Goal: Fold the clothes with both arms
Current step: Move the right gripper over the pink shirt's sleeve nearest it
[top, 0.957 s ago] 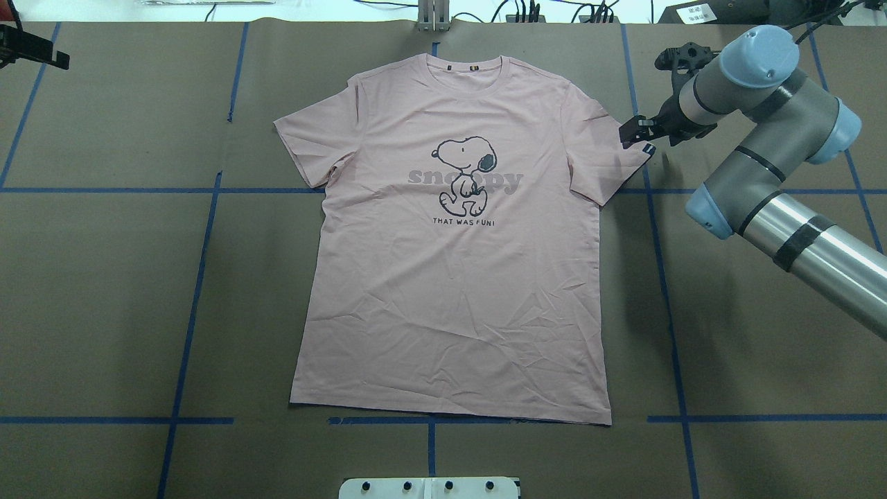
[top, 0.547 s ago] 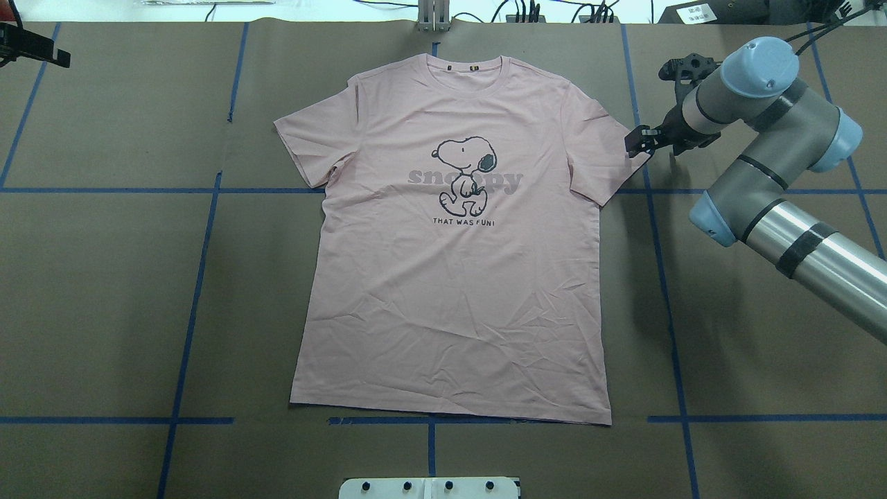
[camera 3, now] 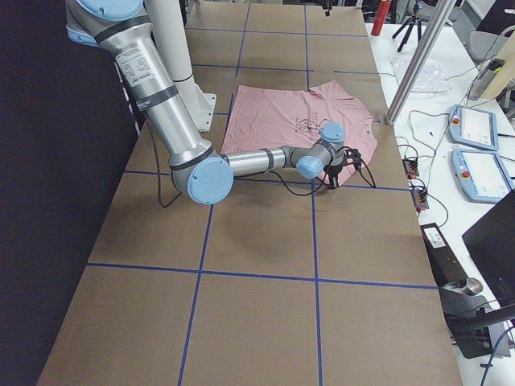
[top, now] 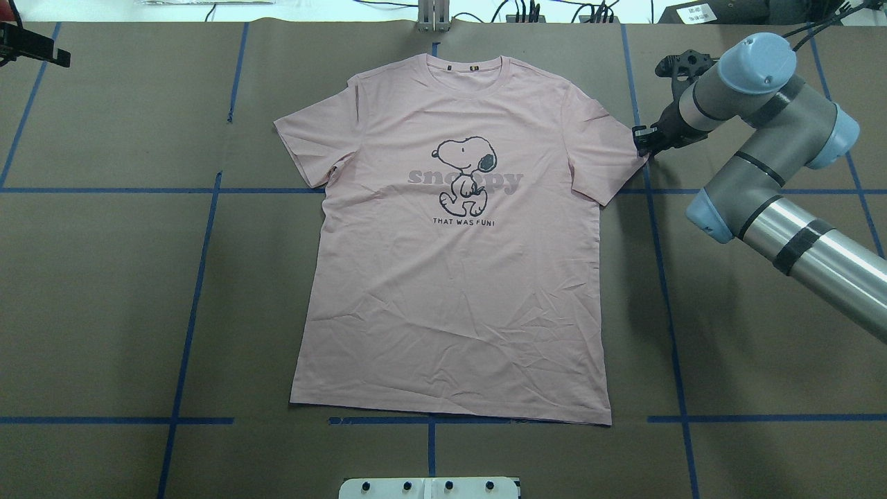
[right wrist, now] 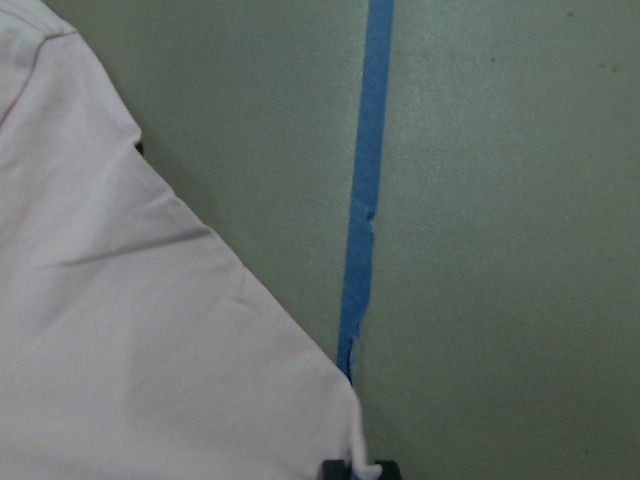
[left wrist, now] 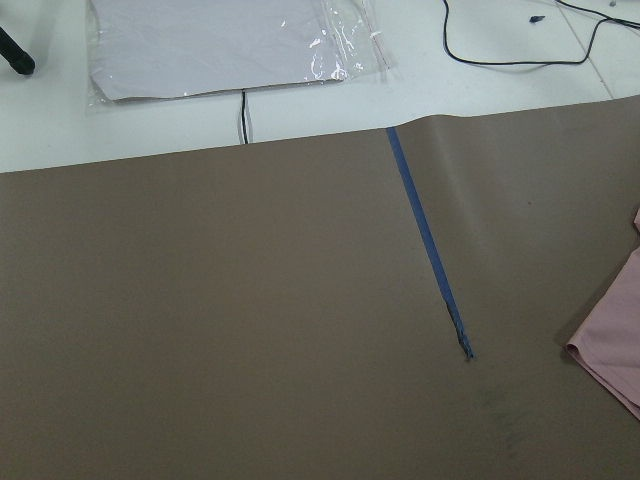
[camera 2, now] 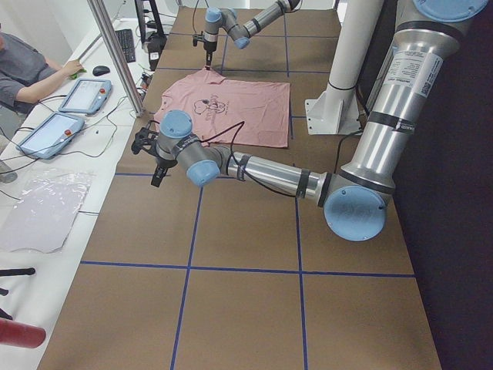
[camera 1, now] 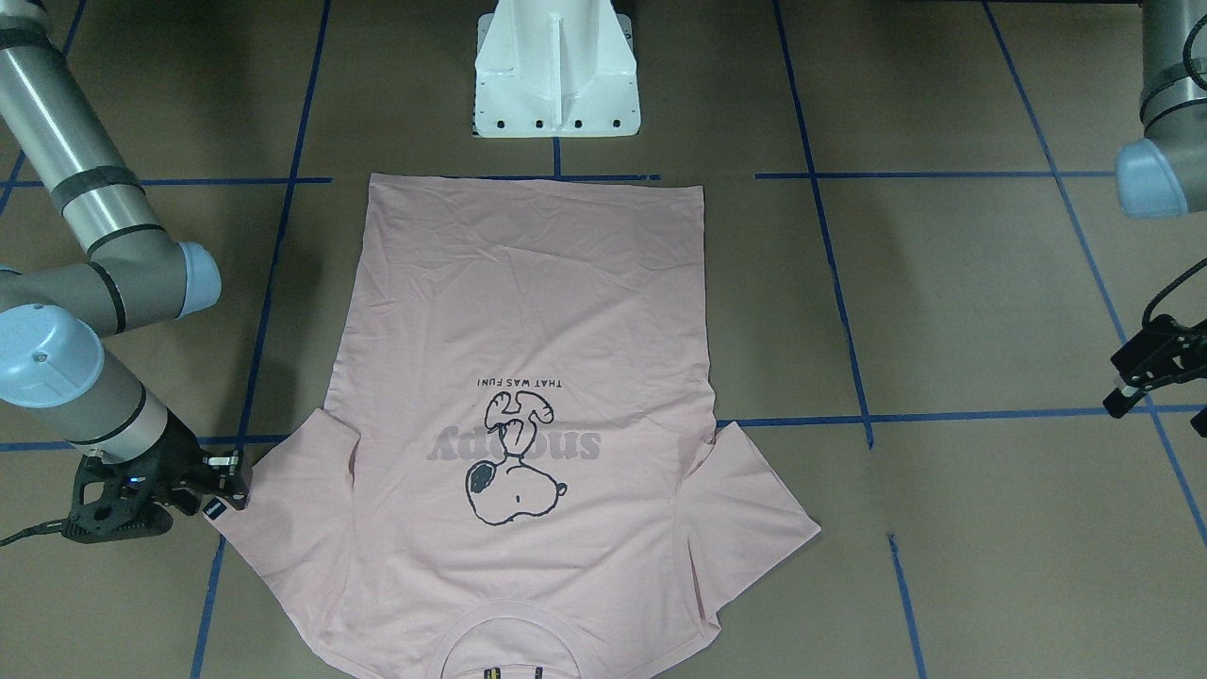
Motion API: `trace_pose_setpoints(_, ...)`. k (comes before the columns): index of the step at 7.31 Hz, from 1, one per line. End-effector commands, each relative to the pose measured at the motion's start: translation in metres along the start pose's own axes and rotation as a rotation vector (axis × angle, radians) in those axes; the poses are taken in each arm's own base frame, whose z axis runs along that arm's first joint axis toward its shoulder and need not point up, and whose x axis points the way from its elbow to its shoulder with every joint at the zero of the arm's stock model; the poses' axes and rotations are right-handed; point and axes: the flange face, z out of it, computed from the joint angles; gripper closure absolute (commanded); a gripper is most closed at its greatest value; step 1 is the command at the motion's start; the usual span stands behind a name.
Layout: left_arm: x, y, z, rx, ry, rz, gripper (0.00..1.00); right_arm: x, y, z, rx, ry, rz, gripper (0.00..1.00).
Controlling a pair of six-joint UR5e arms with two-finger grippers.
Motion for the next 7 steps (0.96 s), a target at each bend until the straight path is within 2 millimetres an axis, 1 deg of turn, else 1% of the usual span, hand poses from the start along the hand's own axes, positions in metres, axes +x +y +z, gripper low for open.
trace_pose_setpoints(1, -0.001, 0.0, 0.0, -0.001, -0.001, -0.004, 0.0, -0.013, -0.011, -0.012, 0.017, -0.021, -0.009, 1.0)
trace_pose_setpoints(2, 0.0, 0.001, 0.0, -0.001, 0.001, -0.003, 0.0, -0.042, -0.019, -0.033, 0.021, -0.074, -0.024, 1.0)
trace_pose_setpoints(3, -0.001, 0.002, -0.001, 0.0, 0.001, -0.007, 0.0, -0.061, -0.019, -0.053, 0.037, -0.11, -0.04, 1.0)
trace_pose_setpoints(4, -0.001, 0.002, -0.001, 0.0, 0.001, -0.007, 0.0, -0.085, -0.024, -0.071, 0.061, -0.146, 0.006, 1.0)
trace_pose_setpoints(5, -0.001, 0.002, -0.001, 0.0, 0.001, -0.007, 0.0, -0.133, -0.019, -0.074, 0.062, -0.183, 0.015, 1.0)
trace_pose_setpoints(6, 0.0, 0.002, -0.003, 0.002, 0.002, -0.005, 0.0, -0.172, -0.012, -0.07, 0.086, -0.184, 0.02, 1.0)
trace_pose_setpoints(7, -0.001, 0.003, -0.002, 0.001, 0.001, -0.006, 0.0, -0.198, -0.016, -0.061, 0.139, -0.152, 0.038, 1.0)
